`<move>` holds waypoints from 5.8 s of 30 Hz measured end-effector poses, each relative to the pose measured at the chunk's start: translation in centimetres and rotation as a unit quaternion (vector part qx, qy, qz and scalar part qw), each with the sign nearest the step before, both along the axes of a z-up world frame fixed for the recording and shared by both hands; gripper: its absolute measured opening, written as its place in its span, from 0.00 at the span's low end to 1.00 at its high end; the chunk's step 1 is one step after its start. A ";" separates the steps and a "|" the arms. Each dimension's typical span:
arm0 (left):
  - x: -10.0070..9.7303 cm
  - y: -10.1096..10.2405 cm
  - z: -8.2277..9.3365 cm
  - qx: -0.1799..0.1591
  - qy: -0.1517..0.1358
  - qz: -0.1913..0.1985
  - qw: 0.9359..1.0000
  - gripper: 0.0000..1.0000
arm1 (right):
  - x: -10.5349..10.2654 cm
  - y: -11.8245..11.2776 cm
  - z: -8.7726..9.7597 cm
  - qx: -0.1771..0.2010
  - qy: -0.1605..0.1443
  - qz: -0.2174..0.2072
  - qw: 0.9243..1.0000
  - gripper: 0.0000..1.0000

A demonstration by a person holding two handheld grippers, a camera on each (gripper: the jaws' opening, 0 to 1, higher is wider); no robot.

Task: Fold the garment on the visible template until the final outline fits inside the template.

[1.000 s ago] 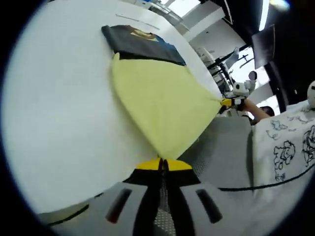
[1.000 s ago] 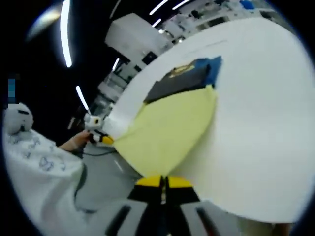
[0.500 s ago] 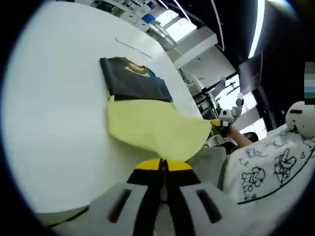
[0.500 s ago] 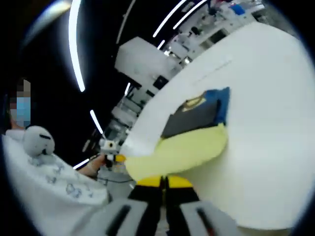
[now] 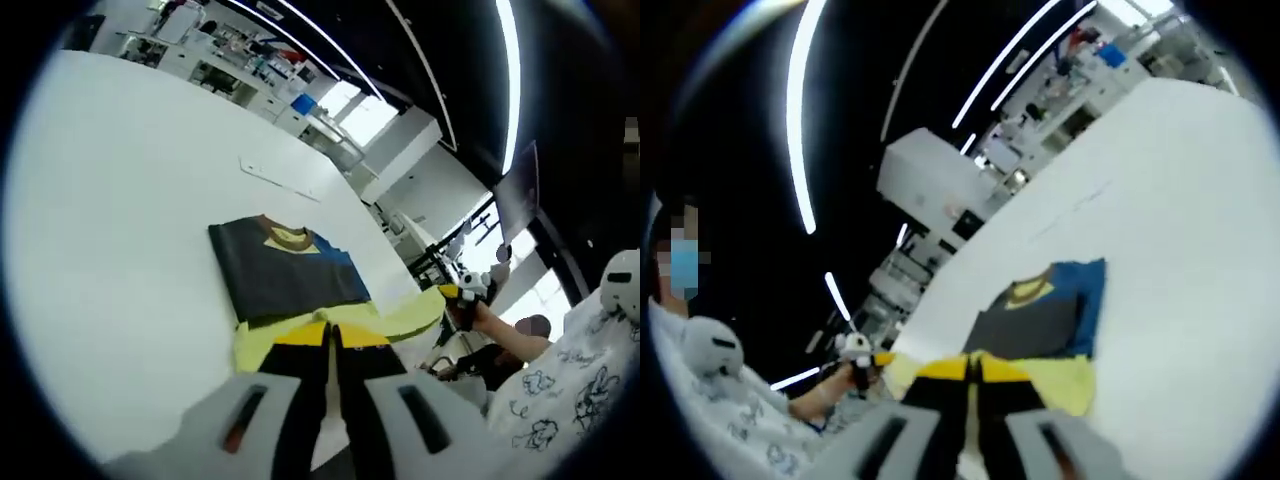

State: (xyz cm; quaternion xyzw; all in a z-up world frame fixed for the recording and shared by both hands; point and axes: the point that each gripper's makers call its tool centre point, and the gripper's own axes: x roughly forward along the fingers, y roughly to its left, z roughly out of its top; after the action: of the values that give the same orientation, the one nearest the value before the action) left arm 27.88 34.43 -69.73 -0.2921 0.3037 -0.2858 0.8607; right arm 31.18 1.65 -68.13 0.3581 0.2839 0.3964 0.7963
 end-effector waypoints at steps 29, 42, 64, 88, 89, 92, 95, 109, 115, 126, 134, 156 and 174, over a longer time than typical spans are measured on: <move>13.8 2.5 -4.3 0.006 0.023 0.097 0.995 0.00 | 17.3 -1.1 -4.3 -0.025 0.029 -0.097 0.995 0.00; 15.1 2.8 -8.0 0.015 0.054 0.132 0.990 0.00 | 19.0 -0.3 -8.9 -0.064 0.076 -0.113 0.989 0.00; 15.8 3.3 -12.3 0.066 0.092 0.133 0.985 0.00 | 17.6 -0.3 -12.9 -0.152 0.081 -0.074 0.982 0.00; 13.5 0.8 -10.0 0.093 -0.023 -0.028 0.995 0.70 | 15.0 0.5 -10.4 -0.182 -0.015 -0.001 0.983 0.51; 13.3 0.6 -9.9 0.093 -0.027 -0.036 0.995 0.72 | 15.0 0.5 -10.4 -0.181 -0.016 0.004 0.983 0.55; 12.8 -0.1 -9.4 0.096 -0.039 -0.055 0.993 0.76 | 14.4 0.6 -10.7 -0.202 -0.034 0.029 0.978 0.64; 12.5 -0.7 -9.0 0.097 -0.046 -0.074 0.991 0.80 | 13.5 1.0 -10.8 -0.206 -0.039 0.048 0.977 0.73; 11.9 -2.3 -9.8 0.100 -0.034 -0.123 0.987 0.79 | 12.0 3.1 -10.9 -0.210 -0.063 0.095 0.971 0.81; 12.0 -2.5 -10.0 0.096 -0.031 -0.125 0.987 0.77 | 12.0 3.8 -11.5 -0.209 -0.059 0.104 0.971 0.78; 13.1 -2.8 -10.3 0.099 -0.022 -0.126 0.987 0.75 | 12.5 5.2 -12.2 -0.204 -0.055 0.115 0.971 0.75; 15.2 -3.5 -9.5 0.091 -0.038 -0.112 0.989 0.75 | 14.9 6.0 -11.6 -0.199 -0.068 0.098 0.973 0.74; 17.5 -2.5 -10.9 0.091 -0.024 -0.048 0.994 0.74 | 18.9 5.2 -13.3 -0.207 -0.055 0.036 0.976 0.72; 16.2 -1.4 -9.5 0.094 -0.035 -0.033 0.994 0.72 | 17.8 4.1 -11.8 -0.218 -0.073 0.043 0.972 0.67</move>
State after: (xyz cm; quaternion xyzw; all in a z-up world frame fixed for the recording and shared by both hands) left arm 44.04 33.03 -79.25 -0.1891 0.3090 -0.2944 0.8844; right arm 48.94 5.76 -79.91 0.1335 0.3200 0.3841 0.8557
